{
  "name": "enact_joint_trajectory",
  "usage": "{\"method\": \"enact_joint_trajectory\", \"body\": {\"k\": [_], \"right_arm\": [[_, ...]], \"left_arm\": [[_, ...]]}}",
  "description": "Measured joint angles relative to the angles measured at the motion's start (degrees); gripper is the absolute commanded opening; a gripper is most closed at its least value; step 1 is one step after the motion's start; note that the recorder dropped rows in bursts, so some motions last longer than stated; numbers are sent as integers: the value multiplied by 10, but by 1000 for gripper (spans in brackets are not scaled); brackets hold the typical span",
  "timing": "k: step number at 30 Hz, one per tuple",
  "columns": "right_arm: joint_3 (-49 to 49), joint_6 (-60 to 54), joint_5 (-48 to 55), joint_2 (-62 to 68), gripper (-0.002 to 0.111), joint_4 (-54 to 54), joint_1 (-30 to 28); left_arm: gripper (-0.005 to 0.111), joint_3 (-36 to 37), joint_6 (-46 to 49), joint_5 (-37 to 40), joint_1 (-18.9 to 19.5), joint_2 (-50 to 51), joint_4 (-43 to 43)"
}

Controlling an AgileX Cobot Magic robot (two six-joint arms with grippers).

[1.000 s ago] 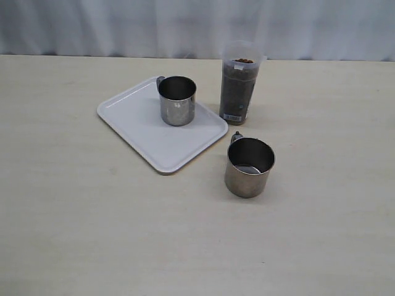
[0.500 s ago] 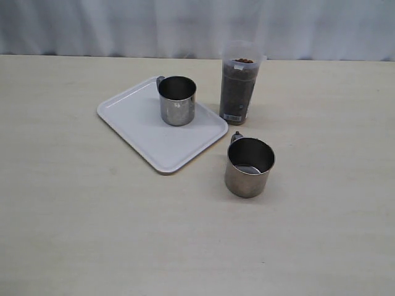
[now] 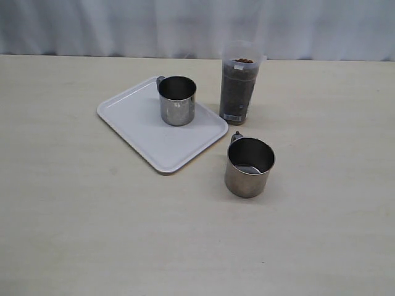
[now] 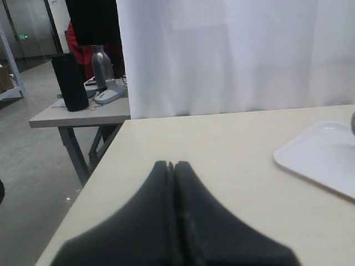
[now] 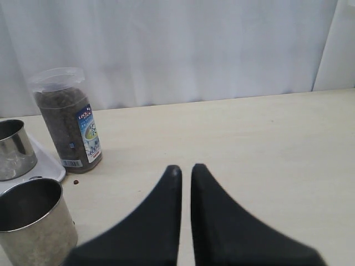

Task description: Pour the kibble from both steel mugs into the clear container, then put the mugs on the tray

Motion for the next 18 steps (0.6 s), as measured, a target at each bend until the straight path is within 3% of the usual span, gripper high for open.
{"method": "enact_joint_trajectory", "body": {"k": [6,18], "right_arm": [[0,0,0,0,5,0,0],[0,0,0,0,5,0,0]], "left_arm": [[0,0,-62,1,0,0,-15],[0,0,-65,1,0,0,-14]]}}
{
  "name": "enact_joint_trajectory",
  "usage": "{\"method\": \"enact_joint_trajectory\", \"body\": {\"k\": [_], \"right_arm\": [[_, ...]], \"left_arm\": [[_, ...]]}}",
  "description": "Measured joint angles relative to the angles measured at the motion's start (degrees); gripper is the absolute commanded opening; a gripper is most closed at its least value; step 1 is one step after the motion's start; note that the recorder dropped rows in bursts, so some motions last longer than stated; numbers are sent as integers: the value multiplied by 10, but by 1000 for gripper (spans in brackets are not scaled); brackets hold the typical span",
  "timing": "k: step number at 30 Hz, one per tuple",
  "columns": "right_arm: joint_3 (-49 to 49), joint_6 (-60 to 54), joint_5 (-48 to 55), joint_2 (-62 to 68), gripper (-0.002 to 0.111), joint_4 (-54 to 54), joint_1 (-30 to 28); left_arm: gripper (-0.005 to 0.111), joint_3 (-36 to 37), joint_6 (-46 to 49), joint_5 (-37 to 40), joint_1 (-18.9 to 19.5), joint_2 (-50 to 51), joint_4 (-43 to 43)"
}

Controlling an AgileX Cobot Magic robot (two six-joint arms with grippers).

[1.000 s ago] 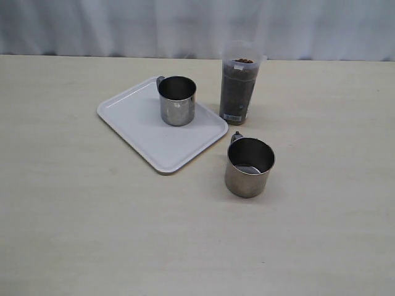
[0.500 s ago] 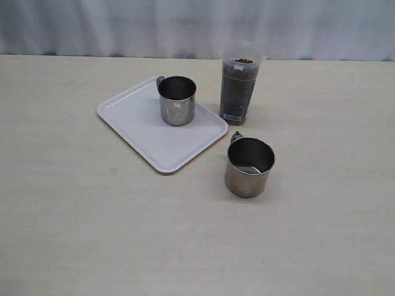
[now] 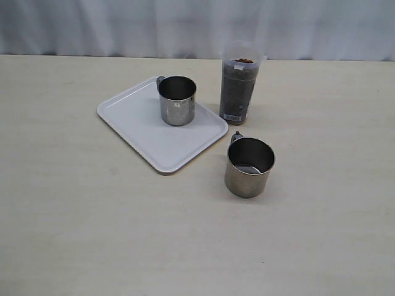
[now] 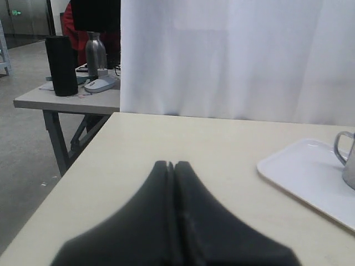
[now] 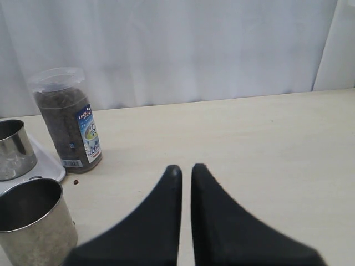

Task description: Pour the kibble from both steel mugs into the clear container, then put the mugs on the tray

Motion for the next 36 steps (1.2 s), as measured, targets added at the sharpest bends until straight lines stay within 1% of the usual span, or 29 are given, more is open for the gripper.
{"method": "enact_joint_trajectory", "body": {"k": [8,10,17,22,25,29,32,36], "right_arm": [[0,0,0,0,5,0,0],[0,0,0,0,5,0,0],[0,0,0,0,5,0,0],[0,0,0,0,5,0,0],[0,0,0,0,5,0,0],[0,0,0,0,5,0,0],[0,0,0,0,5,0,0],[0,0,0,0,5,0,0]], "left_arm": [[0,0,0,0,-1,0,0],[0,0,0,0,-10,0,0],[0,0,0,0,-60,0,0],[0,0,0,0,-75,0,1],[0,0,0,0,-94,0,1],[0,0,0,0,-95,0,1],[0,0,0,0,-107,0,1],[0,0,0,0,-112,0,1]]}}
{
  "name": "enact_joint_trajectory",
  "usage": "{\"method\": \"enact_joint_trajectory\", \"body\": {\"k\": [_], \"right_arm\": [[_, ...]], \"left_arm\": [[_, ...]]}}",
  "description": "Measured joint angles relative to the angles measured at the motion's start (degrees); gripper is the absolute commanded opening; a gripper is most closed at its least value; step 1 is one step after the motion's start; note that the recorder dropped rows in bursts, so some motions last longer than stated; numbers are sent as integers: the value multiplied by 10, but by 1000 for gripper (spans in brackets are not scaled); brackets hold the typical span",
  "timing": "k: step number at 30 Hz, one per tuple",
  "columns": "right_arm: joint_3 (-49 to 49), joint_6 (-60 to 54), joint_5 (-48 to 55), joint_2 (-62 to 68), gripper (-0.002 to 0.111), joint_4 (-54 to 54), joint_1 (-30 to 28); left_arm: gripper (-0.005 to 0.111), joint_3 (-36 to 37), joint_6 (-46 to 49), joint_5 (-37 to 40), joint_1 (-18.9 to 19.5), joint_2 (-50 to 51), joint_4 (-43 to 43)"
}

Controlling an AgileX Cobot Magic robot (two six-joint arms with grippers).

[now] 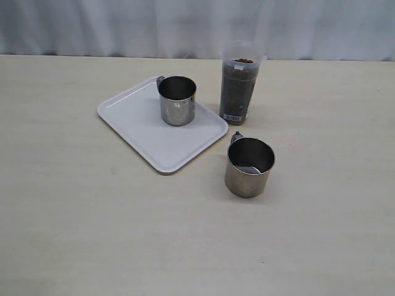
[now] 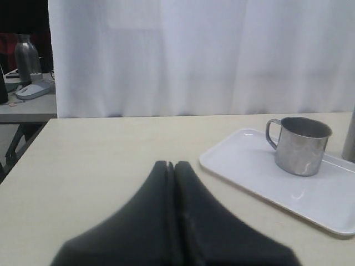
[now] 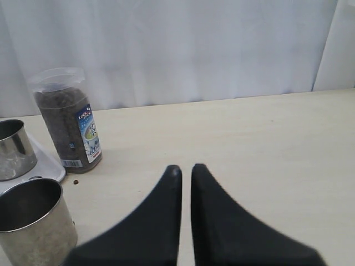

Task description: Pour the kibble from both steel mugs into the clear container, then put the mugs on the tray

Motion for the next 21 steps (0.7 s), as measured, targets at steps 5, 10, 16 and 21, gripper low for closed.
{"method": "enact_joint_trajectory", "body": {"k": [5,10,16,21], "right_arm": [[0,0,0,0,5,0,0],[0,0,-38,0,5,0,0],[0,0,-158,0,5,0,0],[0,0,-246,0,5,0,0]], "left_arm": [[0,0,0,0,0,0,0],[0,0,0,0,0,0,0],[0,0,0,0,0,0,0],[0,0,0,0,0,0,0]]}}
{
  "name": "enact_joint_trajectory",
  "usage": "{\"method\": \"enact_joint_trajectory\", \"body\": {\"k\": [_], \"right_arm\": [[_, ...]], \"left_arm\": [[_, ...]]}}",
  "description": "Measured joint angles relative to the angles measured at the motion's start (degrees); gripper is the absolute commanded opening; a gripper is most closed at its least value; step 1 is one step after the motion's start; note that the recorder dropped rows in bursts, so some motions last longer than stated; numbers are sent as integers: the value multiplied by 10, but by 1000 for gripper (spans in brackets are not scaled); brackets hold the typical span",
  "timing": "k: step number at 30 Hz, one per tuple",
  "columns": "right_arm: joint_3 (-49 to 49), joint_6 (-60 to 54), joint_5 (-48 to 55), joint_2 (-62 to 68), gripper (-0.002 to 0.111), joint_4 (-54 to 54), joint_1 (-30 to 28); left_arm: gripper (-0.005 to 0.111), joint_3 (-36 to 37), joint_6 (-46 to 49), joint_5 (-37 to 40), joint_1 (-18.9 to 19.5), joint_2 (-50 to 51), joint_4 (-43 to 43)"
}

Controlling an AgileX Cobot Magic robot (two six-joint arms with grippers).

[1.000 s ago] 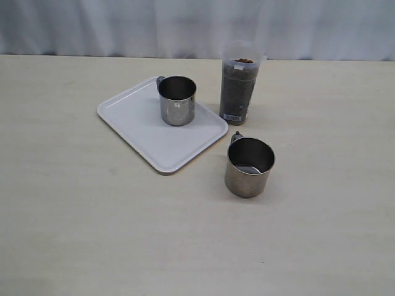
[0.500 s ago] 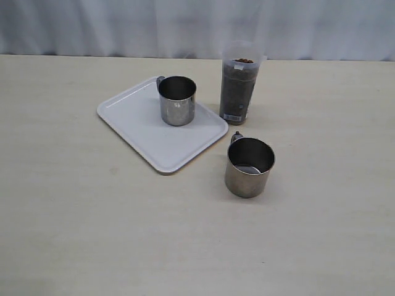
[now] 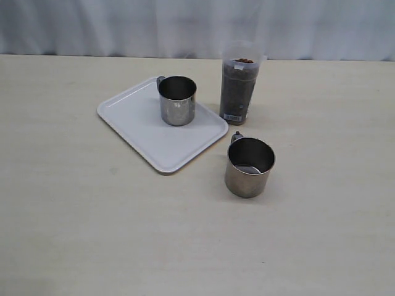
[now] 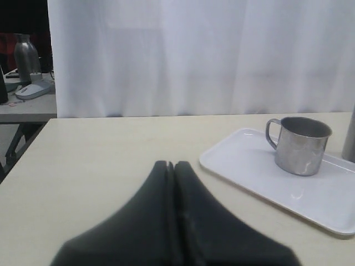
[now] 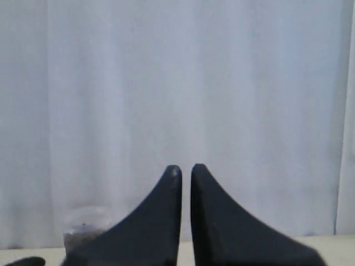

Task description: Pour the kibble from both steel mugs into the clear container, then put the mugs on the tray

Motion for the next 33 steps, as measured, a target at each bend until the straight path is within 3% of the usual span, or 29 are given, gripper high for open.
{"method": "enact_joint_trajectory", "body": {"k": [8,14,16,18,23,33], "right_arm": [[0,46,-91,0,5,-7,0],[0,108,-153,104,8,-127,0],[0,137,-196,176,17,-175,0],[0,152,-253,265,36,-242,0],[-43,167,-354,486,109,-382,0],[-192,194,-388,792,109,-488,0]], "left_arm": [[0,0,0,0,0,0,0],[0,0,0,0,0,0,0],[0,0,0,0,0,0,0],[0,0,0,0,0,0,0],[0,0,0,0,0,0,0],[0,0,0,0,0,0,0]]}}
